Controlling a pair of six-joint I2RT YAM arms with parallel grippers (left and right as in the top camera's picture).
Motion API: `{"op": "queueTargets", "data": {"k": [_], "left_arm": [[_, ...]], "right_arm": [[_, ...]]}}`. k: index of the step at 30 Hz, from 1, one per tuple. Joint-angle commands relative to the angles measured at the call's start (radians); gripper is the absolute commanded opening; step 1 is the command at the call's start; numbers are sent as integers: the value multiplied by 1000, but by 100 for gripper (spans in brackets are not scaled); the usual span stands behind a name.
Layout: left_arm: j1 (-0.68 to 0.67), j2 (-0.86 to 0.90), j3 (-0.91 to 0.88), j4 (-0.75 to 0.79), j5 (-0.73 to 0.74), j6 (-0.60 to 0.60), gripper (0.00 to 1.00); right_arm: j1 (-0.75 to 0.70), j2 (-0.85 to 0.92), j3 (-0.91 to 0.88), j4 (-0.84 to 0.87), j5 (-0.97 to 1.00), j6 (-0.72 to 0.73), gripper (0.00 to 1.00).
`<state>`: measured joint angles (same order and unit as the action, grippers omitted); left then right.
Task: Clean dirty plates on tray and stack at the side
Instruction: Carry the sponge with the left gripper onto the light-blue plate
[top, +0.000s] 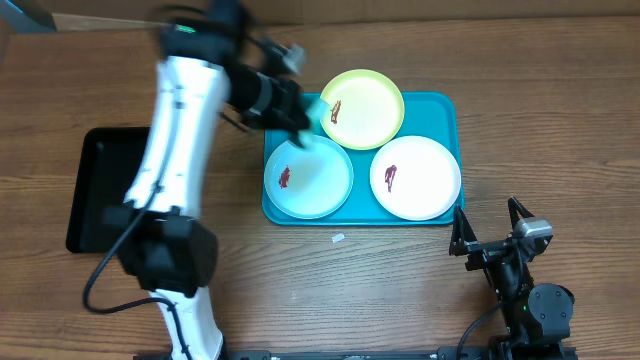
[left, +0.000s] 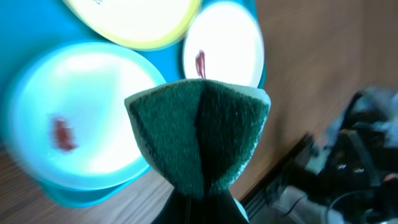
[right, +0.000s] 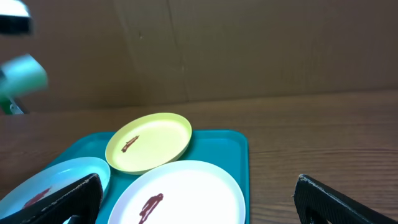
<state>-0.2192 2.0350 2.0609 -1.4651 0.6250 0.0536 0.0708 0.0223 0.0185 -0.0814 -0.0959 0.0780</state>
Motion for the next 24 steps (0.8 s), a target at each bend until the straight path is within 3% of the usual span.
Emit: {"op": "queueTargets", "data": {"k": [1,9,12,24], "left_arm": [[-109,-6,-155,109,-133,-148,4],[-235,-6,-422,397,-440,-492,4],[-238,-6,-479,470,-482,-601,4],[-228,-6,-513,528,-468,-583,4]], "right_arm": [[-6,0,-10,4,14,0,100],[-6,0,-10,4,13,0,100],[-6,0,-10,4,14,0,100],[-6,0,-10,4,14,0,100]]}}
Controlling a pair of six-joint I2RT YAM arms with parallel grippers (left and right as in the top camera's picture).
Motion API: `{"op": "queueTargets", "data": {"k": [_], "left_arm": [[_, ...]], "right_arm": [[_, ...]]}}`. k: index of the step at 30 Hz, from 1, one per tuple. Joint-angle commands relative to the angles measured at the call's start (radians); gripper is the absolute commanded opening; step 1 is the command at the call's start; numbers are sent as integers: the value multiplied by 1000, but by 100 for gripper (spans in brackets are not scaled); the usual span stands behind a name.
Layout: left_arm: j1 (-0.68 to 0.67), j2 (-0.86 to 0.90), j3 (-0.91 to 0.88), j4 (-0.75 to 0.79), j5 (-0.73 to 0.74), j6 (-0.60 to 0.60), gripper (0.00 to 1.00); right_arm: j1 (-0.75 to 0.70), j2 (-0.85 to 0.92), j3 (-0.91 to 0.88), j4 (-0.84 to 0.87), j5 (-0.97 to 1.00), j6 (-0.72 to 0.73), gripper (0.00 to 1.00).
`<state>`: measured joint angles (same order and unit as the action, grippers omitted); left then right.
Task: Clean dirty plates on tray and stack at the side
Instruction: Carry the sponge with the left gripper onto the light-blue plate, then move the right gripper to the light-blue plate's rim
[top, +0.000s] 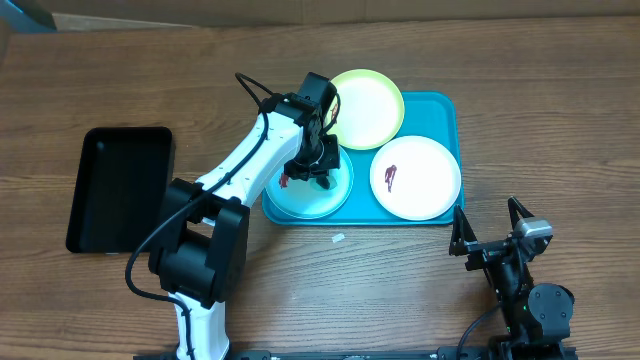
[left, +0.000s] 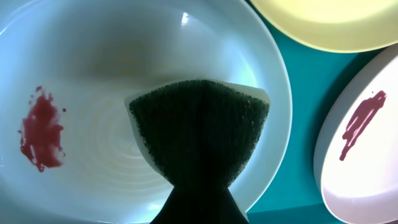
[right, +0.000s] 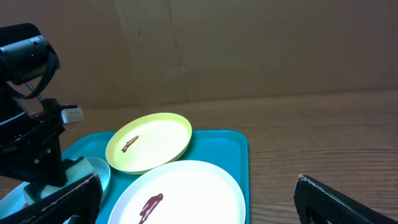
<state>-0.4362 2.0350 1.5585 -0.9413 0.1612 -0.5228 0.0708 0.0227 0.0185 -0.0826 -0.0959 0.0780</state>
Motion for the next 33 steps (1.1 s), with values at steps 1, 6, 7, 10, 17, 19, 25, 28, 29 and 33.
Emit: {"op": "queueTargets", "data": {"k": [1,6,7,10,17,19,25,28,29,33], "left_arm": [[-17,-6,-16,5,-4,-8,4],[-39,-6,-36,8,-3,-8,4],[-39,-6,-38,6,-4,-8,4],[-39,-6,-38,-3,-3,-8,4],[-37,-6,-38,-2,-7,-8,4],[-37,-6,-38,6,-7,-8,4],[-34,-6,-38,3,-8,3,4],[-34,-6,-38,-11,-9,3,4],[-34,-6,-38,-13,-8,3,4],[-34,-6,-38,-12,-8,3,4]], "right_arm": [[-6,-1,-10,5,14,0,100],[-6,-1,-10,5,13,0,100],[-6,-1,-10,5,13,0,100],[-6,-1,-10,5,17,0,100],[-4,-1,-10,114,-440,346,100],[-4,-1,-10,130,-566,467,100],[-5,-1,12,362,-582,613,100],[-21,2,111,359,-496,574,100],[-29,8,161,316,-468,536,100],[-81,110,451,-23,-362,290,100]]}}
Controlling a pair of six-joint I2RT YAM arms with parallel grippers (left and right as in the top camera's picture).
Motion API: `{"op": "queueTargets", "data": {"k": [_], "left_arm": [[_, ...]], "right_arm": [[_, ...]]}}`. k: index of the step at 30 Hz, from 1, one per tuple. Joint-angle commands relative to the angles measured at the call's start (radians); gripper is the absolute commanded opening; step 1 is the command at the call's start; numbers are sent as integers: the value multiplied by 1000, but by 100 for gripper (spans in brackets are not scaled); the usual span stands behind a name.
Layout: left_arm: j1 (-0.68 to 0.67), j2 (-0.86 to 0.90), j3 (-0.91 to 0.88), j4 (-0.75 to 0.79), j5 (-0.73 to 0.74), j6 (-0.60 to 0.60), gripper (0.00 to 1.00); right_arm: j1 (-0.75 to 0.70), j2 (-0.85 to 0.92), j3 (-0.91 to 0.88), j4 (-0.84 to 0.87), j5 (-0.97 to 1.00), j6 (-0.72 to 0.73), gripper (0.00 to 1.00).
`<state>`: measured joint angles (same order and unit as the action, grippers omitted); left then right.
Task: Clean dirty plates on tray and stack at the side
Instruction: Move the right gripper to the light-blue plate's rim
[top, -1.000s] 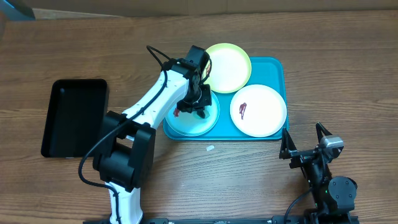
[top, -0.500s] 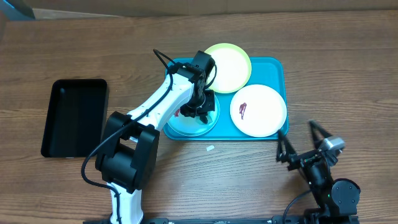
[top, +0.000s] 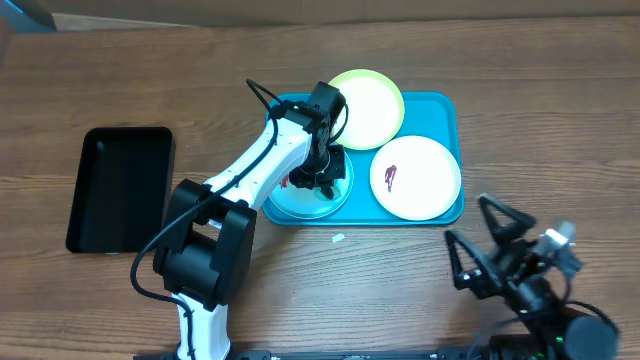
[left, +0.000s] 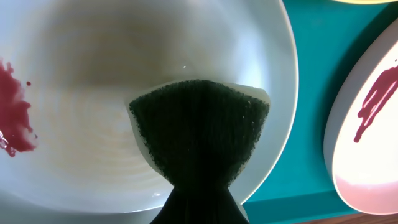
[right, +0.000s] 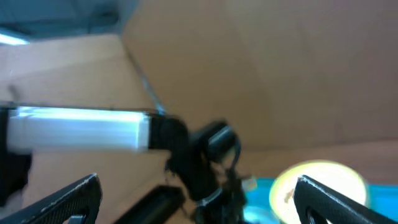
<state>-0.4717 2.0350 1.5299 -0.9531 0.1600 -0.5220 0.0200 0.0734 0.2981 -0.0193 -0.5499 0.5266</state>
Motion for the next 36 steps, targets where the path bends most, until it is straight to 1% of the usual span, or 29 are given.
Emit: {"op": "queueTargets", "data": {"k": [1,5,7,10,13,15,18,20,22,24,27,29,32,36], "left_arm": [[2,-6,-9,1,-7,2,4],[2,-6,-9,6,-7,2,4],[2,-6,-9,13,-7,2,4],[3,-6,-9,16,-9,2,4],[7,-6,-9,19,-3,2,4],[11,-6,-9,19,-2,2,4],[19,-6,-9,14,-2,2,4],[28,-6,-9,7,-2,2,4],[40,-6,-9,3,-2,1,4],[54,-6,-9,1,0,-3,4],[67,-6,-9,0,14,-1,4],[73,-6,-9,0,17,-2,4],[73,-6,-9,5,17,-2,4],[73,-6,-9,6,17,0,4]], "right_arm": [[-43,104,252,-185,117,-210,100],[-82,372,623,-620,168,-415,100],[-83,530,808,-845,168,-475,100],[-83,743,1028,-1124,136,-477,100],[-83,919,1175,-1266,-70,-474,100],[-83,985,1201,-1280,-127,-475,100],[-83,1083,1200,-1249,-164,-467,100],[-82,1144,1200,-1226,-167,-466,100],[-81,1191,1200,-1194,-124,-433,99],[-80,1252,1200,-1163,-18,-352,79],[-69,1305,1200,-1152,-17,-356,75],[-36,1341,1200,-1136,-16,-355,67],[40,1387,1200,-1105,0,-351,65],[158,1452,1200,-1065,155,-276,66]]}}
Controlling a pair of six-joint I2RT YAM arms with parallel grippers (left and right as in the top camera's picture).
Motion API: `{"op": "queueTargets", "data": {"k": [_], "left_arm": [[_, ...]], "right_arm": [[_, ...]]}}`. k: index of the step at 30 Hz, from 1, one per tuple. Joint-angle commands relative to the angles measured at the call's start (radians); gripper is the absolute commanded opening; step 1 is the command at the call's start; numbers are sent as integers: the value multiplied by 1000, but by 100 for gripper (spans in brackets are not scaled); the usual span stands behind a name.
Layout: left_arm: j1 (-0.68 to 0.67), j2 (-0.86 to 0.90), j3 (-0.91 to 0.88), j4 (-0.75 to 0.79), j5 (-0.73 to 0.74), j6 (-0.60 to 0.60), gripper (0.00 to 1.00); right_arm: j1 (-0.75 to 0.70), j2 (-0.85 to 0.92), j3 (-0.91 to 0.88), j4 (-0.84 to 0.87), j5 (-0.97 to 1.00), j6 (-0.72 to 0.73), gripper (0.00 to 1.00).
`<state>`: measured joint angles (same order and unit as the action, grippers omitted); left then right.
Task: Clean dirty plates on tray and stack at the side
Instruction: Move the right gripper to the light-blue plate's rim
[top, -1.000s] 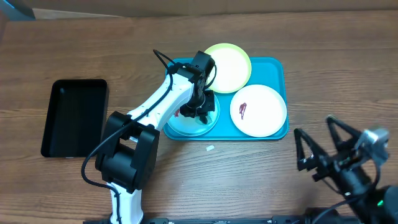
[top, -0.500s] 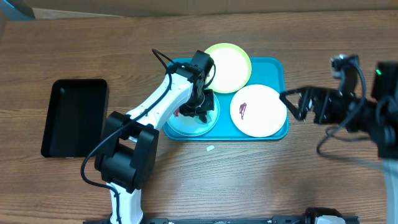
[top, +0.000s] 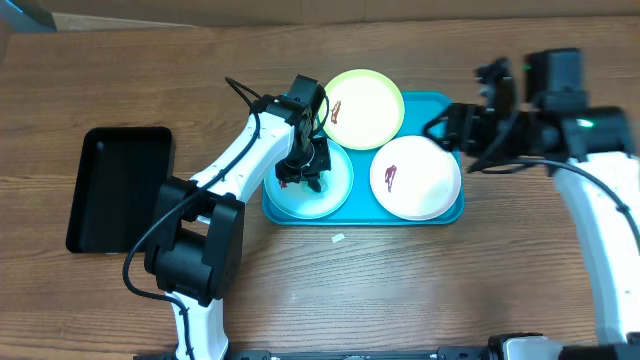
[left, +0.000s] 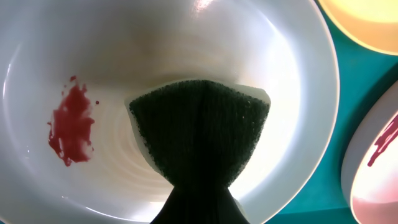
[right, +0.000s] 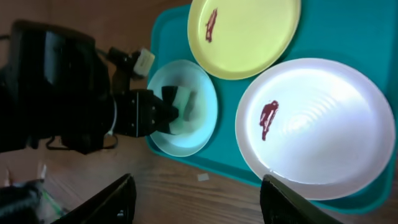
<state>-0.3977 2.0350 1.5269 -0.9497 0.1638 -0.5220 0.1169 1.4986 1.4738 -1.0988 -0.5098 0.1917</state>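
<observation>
A teal tray (top: 450, 105) holds three plates. The light blue plate (top: 312, 198) has a red stain (left: 71, 124) on its left. My left gripper (top: 305, 165) is shut on a green sponge (left: 199, 137), which rests on this plate's middle, right of the stain. Behind it lies the yellow plate (top: 365, 108) with a brown smear. To the right lies the white plate (top: 415, 178) with a red smear (right: 268, 118). Above the tray's right side hangs my right gripper (top: 452, 122), open and holding nothing, looking down on all three plates.
A black bin (top: 118, 188) stands on the table at the left. A small white scrap (top: 338, 238) lies on the wood just in front of the tray. A cardboard wall runs along the back edge.
My right arm was low at the table's front right and is now up over the tray's right side. The sponge sits a little further left on the blue plate, nearer the stain.
First my left gripper held the sponge in the air over the tray. Then the sponge was down on the light blue plate, later at its right part while my right arm began lifting. Now the sponge is mid-plate and the stain is still there.
</observation>
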Motion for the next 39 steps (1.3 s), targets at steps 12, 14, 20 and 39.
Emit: {"op": "queueTargets", "data": {"k": [12,14,20,39], "left_arm": [[-1,-6,-6,-3,13,2,4],[-1,-6,-6,-1,13,2,4],[-1,-6,-6,4,12,3,5],[-1,-6,-6,10,9,7,4]], "right_arm": [[176,205,24,104,260,213,60],[176,239,24,109,214,210,58],[177,331,22,139,172,124,55],[214,400,18,276,113,67,55]]}}
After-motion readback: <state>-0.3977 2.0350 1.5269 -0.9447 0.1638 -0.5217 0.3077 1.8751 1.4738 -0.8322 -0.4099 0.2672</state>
